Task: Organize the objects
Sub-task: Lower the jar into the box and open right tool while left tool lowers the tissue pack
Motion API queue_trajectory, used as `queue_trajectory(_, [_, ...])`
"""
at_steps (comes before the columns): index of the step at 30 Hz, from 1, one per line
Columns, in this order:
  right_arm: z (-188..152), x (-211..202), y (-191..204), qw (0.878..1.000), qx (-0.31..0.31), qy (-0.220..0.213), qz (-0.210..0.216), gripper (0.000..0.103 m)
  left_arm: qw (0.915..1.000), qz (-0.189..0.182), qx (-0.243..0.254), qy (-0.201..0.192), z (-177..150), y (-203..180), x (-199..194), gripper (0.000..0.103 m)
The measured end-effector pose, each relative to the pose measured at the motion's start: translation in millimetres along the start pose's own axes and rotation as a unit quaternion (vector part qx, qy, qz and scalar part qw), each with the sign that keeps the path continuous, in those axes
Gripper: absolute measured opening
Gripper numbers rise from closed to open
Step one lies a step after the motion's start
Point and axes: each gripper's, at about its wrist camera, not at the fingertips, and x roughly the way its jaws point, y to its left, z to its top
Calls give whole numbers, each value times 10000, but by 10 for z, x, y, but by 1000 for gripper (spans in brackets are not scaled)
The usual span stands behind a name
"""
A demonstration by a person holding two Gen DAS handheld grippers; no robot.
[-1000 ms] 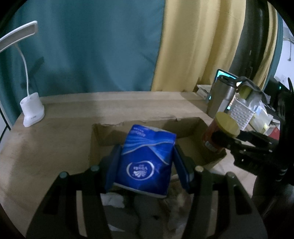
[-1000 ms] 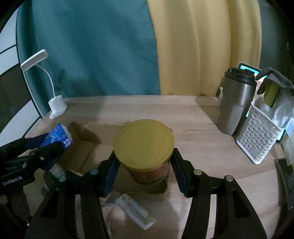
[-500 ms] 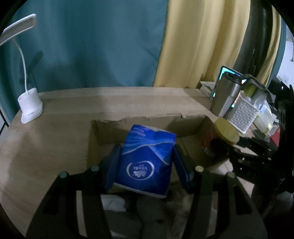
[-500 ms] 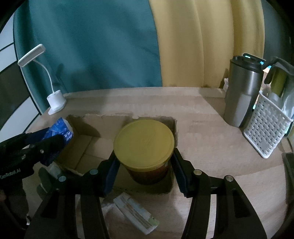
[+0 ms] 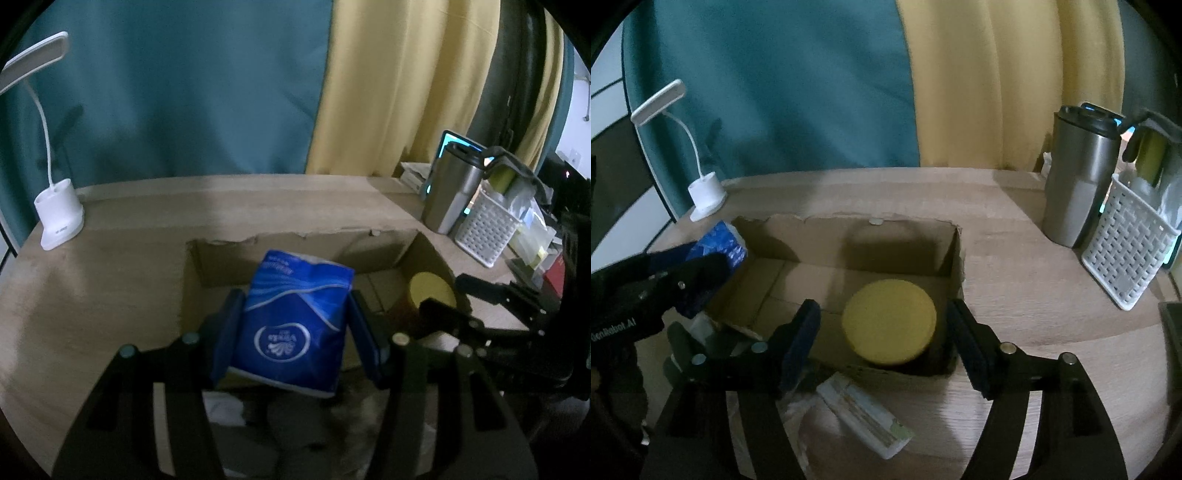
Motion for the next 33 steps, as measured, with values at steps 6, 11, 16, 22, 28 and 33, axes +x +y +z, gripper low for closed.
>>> queue_trajectory(6, [3, -62, -40, 9999, 37, -94, -4, 74, 10000, 26, 25, -4, 24, -43, 30, 57])
queue_trajectory(11, [26, -103, -76, 9997, 60, -199, -86, 74, 10000, 34, -9, 37, 50, -78, 84, 57])
queue_trajectory(16, [35, -80, -177, 9995, 124, -195, -202, 74, 10000, 37, 5, 80, 79, -156, 156, 57])
queue_trajectory(22, [48, -45, -302, 9994, 233, -207, -124, 74, 9998, 98, -24, 196, 104, -233, 291, 57])
queue_trajectory(28, [46, -37, -436, 9993, 326, -174, 8, 74, 9994, 131, -54, 306, 119, -326, 441, 57])
queue_trajectory(33, [62, -33, -476, 9992, 288, -164, 212, 74, 9991, 210, -117, 353, 144, -418, 529, 57])
